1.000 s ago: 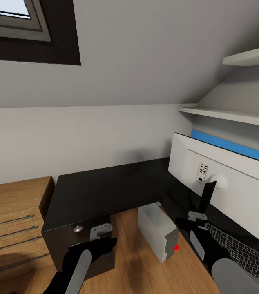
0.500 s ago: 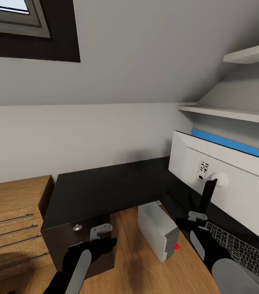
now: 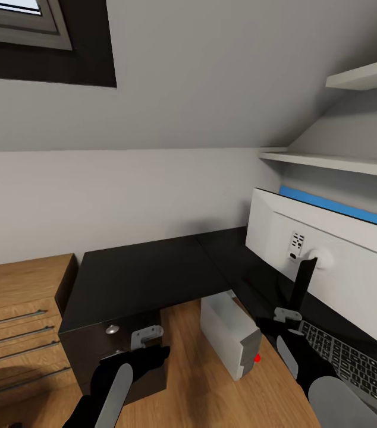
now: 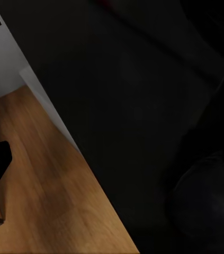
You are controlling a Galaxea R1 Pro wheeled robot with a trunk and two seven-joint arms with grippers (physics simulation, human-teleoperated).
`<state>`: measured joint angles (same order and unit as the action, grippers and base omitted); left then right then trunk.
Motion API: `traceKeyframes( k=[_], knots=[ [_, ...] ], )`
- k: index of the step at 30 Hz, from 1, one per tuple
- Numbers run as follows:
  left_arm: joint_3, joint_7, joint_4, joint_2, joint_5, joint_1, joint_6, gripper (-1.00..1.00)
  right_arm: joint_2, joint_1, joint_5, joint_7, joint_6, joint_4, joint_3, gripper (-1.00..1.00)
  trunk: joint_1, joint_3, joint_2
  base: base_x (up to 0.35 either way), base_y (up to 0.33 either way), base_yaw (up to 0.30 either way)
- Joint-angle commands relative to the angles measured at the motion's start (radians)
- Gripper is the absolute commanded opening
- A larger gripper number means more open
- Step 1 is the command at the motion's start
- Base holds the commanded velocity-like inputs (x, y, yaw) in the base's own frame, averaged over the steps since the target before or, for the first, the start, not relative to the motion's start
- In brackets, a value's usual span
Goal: In the bedroom, organize the workspace by keeping the computer under the desk, ensuring the monitor is on the desk, placing the keyboard on the desk next to the monitor, placing the mouse on the desk next to the keyboard, moving the folder from the swivel chair onto the desk next to the mouse, stacking the notebook on top of the folder with the pen on top of the notebook, and positioning the swivel chair next to the desk.
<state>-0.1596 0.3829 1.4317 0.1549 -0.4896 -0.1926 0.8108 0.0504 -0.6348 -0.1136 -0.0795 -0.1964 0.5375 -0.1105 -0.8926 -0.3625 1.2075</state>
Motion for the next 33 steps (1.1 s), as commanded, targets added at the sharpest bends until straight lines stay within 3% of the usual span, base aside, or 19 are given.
traceKeyframes(
  k=[1, 9, 33],
  knots=[
    [-0.001, 0.010, 0.001, 0.000, -0.010, -0.001, 0.002, 1.00, 0.000, 0.000, -0.011, -0.005, -0.005, 0.002, 0.002, 1.00, 0.000, -0.001, 0.001, 0.000, 0.000, 0.000],
    [-0.001, 0.012, 0.001, 0.000, -0.010, -0.001, 0.002, 1.00, 0.001, 0.000, -0.011, -0.006, -0.006, 0.001, 0.002, 1.00, -0.012, -0.011, 0.022, 0.000, 0.000, 0.000],
    [0.000, 0.009, 0.002, 0.000, -0.010, -0.001, -0.001, 1.00, 0.003, 0.000, -0.012, -0.006, -0.006, 0.001, -0.003, 1.00, -0.012, -0.008, 0.022, 0.000, 0.000, -0.017]
  ],
)
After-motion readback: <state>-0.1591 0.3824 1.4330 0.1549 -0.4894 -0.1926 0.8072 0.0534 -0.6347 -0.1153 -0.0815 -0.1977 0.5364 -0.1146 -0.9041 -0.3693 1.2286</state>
